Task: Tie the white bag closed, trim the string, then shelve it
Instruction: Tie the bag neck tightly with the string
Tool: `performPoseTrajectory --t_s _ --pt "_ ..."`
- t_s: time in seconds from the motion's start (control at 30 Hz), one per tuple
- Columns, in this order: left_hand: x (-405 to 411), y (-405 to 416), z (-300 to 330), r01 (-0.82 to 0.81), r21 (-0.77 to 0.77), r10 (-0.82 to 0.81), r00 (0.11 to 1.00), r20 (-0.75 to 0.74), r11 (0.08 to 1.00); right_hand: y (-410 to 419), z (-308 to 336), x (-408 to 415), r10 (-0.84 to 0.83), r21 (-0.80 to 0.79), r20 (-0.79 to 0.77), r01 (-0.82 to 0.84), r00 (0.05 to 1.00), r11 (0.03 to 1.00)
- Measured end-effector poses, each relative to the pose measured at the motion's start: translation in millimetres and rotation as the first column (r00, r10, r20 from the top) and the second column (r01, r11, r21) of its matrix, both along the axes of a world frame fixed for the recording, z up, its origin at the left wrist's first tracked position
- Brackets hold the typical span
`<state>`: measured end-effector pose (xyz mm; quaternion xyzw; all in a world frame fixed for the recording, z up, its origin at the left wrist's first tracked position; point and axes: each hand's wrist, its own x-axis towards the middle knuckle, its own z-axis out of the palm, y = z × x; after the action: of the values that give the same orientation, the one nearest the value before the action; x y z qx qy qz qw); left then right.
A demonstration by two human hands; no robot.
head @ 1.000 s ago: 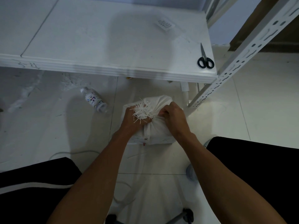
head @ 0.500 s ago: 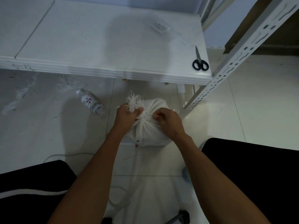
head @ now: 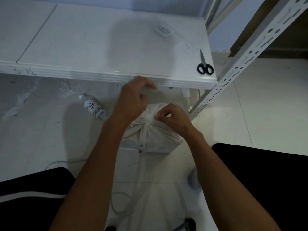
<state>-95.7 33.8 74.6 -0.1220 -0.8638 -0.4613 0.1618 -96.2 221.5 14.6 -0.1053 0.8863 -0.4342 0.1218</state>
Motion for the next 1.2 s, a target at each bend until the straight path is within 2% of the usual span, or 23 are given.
performPoseTrajectory --t_s 0.03,0.07,0.1,0.13,0.17,0.2,0.27,0.33,0.4,0.53,0.6,0.7,0.87,0.97,1.2 --pt "-1.2 2.0 -3.7 0.163 -0.090 -0.143 0.970 0.196 0.983 0.2 0.6 1.3 -0.021 -0.043 0.028 0.022 0.999 0.999" --pt "-2.1 2.8 -14.7 0.293 -0.196 -0.206 0.906 0.369 0.936 0.5 1.6 2.7 -0.038 -0.083 0.052 0.043 0.998 0.996" --pt "-1.2 2.4 -29.3 0.357 -0.302 -0.192 0.866 0.461 0.884 1.1 2.2 3.8 -0.054 -0.120 0.074 0.063 0.996 0.991" --pt "0.8 0.1 -45.6 0.359 -0.370 -0.151 0.861 0.485 0.857 1.9 1.8 4.4 -0.069 -0.152 0.095 0.083 0.993 0.985" --pt "5.4 -2.1 -58.9 0.311 -0.367 -0.118 0.879 0.462 0.877 3.0 0.4 4.7 -0.082 -0.176 0.108 0.100 0.991 0.979" --pt "10.4 -4.6 -70.6 0.243 -0.295 -0.101 0.899 0.427 0.924 3.9 -1.9 4.8 -0.091 -0.186 0.115 0.111 0.989 0.976" --pt "20.5 -6.7 -86.7 0.073 -0.042 -0.051 0.918 0.392 0.996 3.6 -7.1 5.3 -0.110 -0.180 0.134 0.134 0.985 0.974" --pt "28.2 -7.2 -97.1 -0.092 0.154 0.020 0.910 0.415 0.984 2.8 -11.8 4.9 -0.135 -0.164 0.152 0.160 0.979 0.973" --pt "31.3 -5.4 -102.0 -0.175 0.209 0.076 0.908 0.412 0.962 2.0 -14.4 3.6 -0.144 -0.146 0.157 0.167 0.977 0.975" --pt "27.2 3.1 -96.5 -0.145 0.370 -0.016 0.916 0.401 0.918 1.2 -15.1 3.4 -0.152 -0.111 0.159 0.171 0.976 0.979" --pt "25.1 4.0 -96.1 -0.112 0.387 -0.070 0.902 0.426 0.915 -0.1 -14.3 5.5 -0.161 -0.102 0.149 0.178 0.976 0.979" --pt "26.3 3.8 -100.8 -0.076 0.285 -0.067 0.884 0.462 0.956 -2.7 -15.3 7.7 -0.189 -0.106 0.138 0.204 0.972 0.973" --pt "34.0 5.5 -102.1 -0.046 0.221 -0.054 0.902 0.429 0.974 -7.4 -17.3 7.8 -0.252 -0.092 0.143 0.266 0.957 0.959" --pt "42.2 2.9 -103.0 -0.032 0.244 -0.079 0.898 0.432 0.969 -8.1 -16.2 7.2 -0.263 -0.089 0.132 0.275 0.956 0.957" --pt "41.2 0.1 -106.8 -0.181 0.397 -0.015 0.897 0.442 0.900 -7.1 -15.5 10.7 -0.261 -0.088 0.127 0.272 0.957 0.958"
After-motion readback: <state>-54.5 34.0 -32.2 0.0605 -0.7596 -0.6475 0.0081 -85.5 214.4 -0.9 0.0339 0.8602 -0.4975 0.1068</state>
